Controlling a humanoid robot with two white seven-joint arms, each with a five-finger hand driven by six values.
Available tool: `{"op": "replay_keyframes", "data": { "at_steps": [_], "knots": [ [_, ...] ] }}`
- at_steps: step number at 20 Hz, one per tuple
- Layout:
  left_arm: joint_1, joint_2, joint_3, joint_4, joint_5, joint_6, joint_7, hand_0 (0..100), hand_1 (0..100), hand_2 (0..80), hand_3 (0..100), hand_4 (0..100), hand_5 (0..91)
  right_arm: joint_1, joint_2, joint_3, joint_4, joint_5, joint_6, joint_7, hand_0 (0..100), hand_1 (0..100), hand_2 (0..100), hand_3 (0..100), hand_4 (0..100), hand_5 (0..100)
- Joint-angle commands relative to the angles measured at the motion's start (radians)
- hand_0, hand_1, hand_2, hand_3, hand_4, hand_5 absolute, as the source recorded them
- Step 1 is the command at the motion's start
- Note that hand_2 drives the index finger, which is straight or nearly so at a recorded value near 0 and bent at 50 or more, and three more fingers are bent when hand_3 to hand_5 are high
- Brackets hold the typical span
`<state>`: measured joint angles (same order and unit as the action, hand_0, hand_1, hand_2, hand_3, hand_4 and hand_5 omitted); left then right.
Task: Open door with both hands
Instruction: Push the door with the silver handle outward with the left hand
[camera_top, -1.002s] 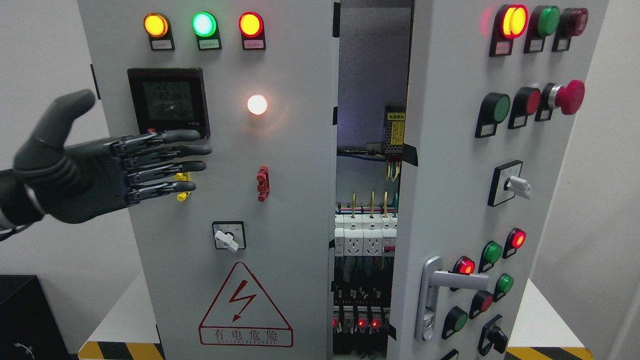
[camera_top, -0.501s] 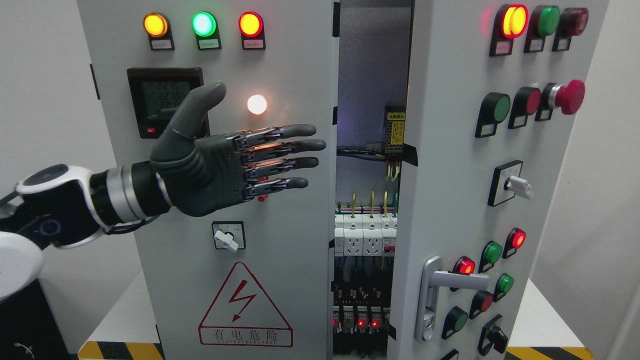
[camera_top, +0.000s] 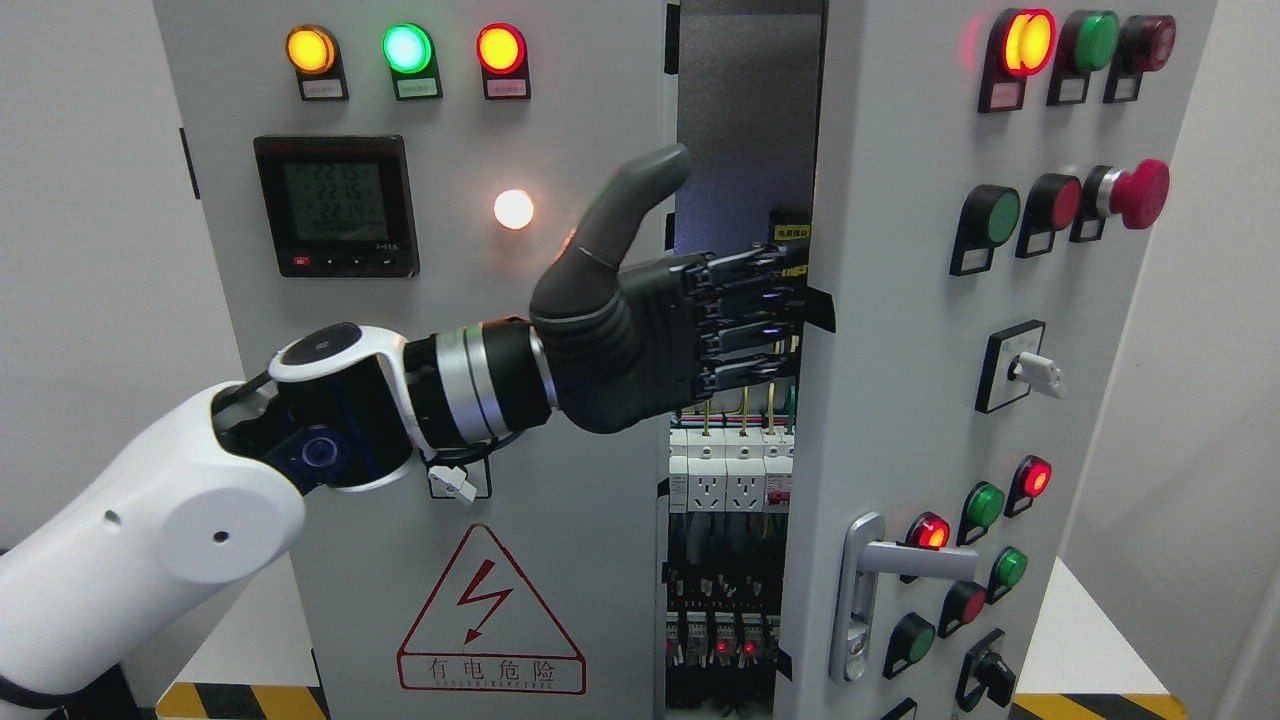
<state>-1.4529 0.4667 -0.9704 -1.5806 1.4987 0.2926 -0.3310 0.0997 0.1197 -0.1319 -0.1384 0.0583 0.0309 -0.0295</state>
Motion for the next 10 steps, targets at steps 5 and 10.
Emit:
{"op": "replay_keyframes", "data": {
  "at_steps": [5, 10],
  "knots": [
    [0.038, -0.351, 0.007, -0.013, -0.178, 0.01, 0.081, 0, 0, 0.0, 0, 0, 0.0, 0.0, 0.0, 0.0, 0.0, 0.0, 0.0, 0.0, 0, 0, 0, 0, 0, 0],
    [0.028, -0.442, -0.002, -0.004, -0.181, 0.01, 0.13, 0, 0, 0.0, 0, 0, 0.0, 0.0, 0.0, 0.0, 0.0, 0.0, 0.0, 0.0, 0, 0, 0, 0, 0, 0]
  ]
}}
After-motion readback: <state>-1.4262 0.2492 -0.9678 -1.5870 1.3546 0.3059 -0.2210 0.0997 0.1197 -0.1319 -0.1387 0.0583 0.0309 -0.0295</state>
